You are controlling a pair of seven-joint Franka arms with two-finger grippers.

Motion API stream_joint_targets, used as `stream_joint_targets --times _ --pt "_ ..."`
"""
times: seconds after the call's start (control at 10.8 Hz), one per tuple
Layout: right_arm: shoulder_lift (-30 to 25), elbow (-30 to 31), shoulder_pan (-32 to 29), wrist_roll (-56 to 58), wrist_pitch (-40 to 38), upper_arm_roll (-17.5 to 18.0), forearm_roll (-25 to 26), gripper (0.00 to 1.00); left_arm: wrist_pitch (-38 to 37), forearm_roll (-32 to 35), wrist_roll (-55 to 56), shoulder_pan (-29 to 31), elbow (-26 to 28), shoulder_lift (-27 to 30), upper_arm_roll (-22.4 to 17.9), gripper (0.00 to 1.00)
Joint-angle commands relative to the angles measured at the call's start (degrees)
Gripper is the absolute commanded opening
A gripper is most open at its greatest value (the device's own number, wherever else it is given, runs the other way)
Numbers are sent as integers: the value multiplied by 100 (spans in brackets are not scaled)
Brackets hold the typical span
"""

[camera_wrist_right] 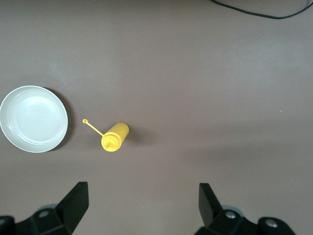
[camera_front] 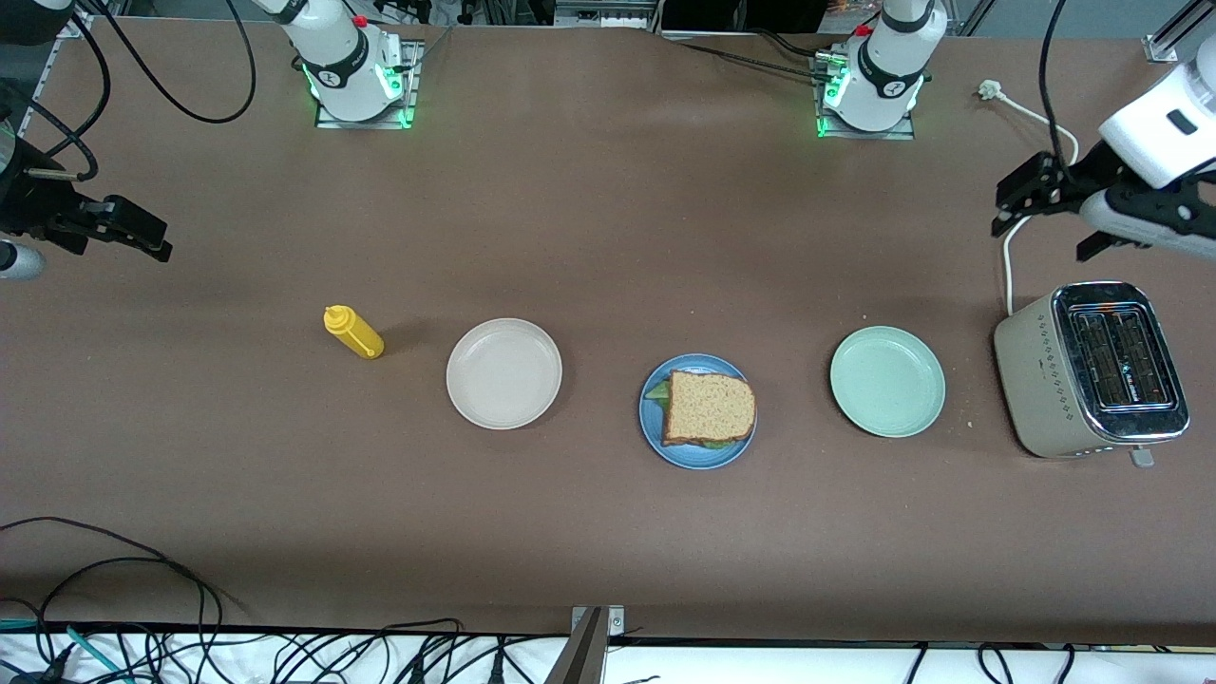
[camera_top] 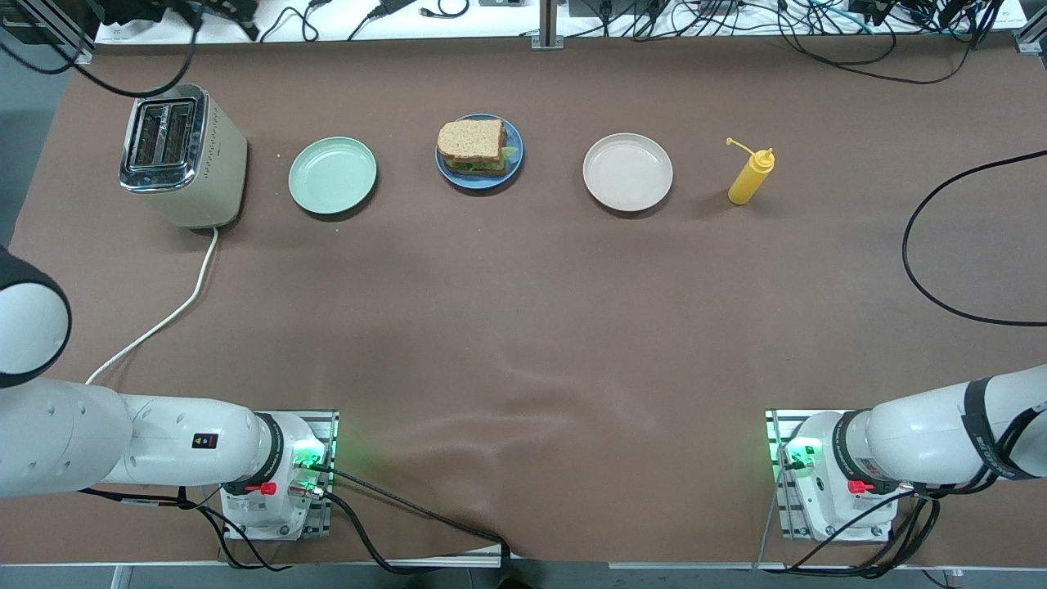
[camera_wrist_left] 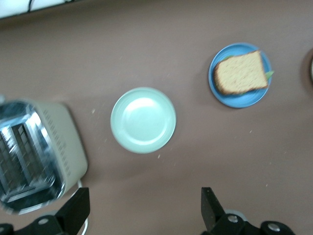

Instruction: Make sandwich in blue plate with both arms

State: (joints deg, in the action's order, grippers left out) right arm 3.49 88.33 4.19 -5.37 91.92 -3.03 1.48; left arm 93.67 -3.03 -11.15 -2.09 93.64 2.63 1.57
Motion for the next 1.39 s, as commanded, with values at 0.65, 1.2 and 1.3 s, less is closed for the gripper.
stream_joint_targets --times 0.65,1.2,1.3 --pt "2 -44 47 -95 37 -14 10 100 -657 610 315 138 -732 -404 -113 100" --pt "-7 -44 47 -95 -7 -22 -17 100 -657 602 632 129 -759 -395 -78 100" --pt "-7 -44 47 -95 -7 -22 -17 100 -657 602 632 138 -750 -395 -87 100"
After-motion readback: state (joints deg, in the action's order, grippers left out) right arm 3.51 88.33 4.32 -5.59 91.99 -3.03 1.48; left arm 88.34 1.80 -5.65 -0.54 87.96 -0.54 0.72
